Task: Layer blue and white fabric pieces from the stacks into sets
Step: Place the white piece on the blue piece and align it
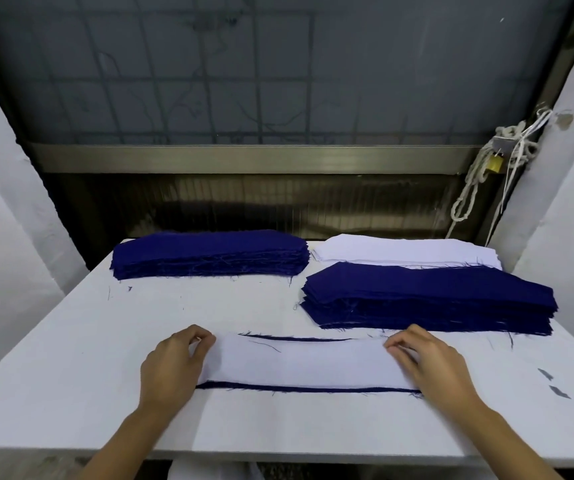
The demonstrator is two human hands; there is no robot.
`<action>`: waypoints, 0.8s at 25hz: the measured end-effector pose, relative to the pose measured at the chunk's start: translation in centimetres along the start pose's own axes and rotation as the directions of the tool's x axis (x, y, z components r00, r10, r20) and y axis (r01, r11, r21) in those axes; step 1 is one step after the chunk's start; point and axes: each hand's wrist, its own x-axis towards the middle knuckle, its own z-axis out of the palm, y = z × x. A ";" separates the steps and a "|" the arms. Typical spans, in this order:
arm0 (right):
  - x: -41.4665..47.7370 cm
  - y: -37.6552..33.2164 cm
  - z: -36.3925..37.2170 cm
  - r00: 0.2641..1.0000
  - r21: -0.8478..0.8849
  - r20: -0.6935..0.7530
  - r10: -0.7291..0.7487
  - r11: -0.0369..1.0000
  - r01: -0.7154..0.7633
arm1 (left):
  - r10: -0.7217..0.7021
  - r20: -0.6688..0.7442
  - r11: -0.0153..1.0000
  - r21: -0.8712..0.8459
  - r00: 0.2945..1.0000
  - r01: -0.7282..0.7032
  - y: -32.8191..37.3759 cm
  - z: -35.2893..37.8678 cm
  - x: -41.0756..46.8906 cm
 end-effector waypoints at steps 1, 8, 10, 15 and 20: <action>0.0 0.0 0.1 1.000 -0.032 -0.010 -0.015 0.999 0.014 | 0.007 -0.007 1.000 0.003 1.000 -0.007 0.0 0.1 0.1; 0.0 0.0 0.1 0.999 -0.028 -0.029 -0.034 0.999 0.033 | -0.024 -0.027 0.999 0.035 0.999 0.025 0.0 0.3 0.1; 0.1 0.0 0.1 0.999 -0.011 -0.030 -0.036 0.999 0.036 | -0.035 -0.032 0.999 0.025 0.999 0.036 0.0 0.3 0.0; 0.2 0.1 0.1 0.999 -0.001 -0.019 -0.031 1.000 0.031 | -0.047 -0.016 0.998 0.046 0.999 0.048 0.4 0.1 0.0; 0.2 0.0 -0.2 1.000 0.003 -0.009 -0.023 1.000 0.023 | -0.002 0.101 0.995 0.096 0.995 -0.008 0.8 -0.7 1.1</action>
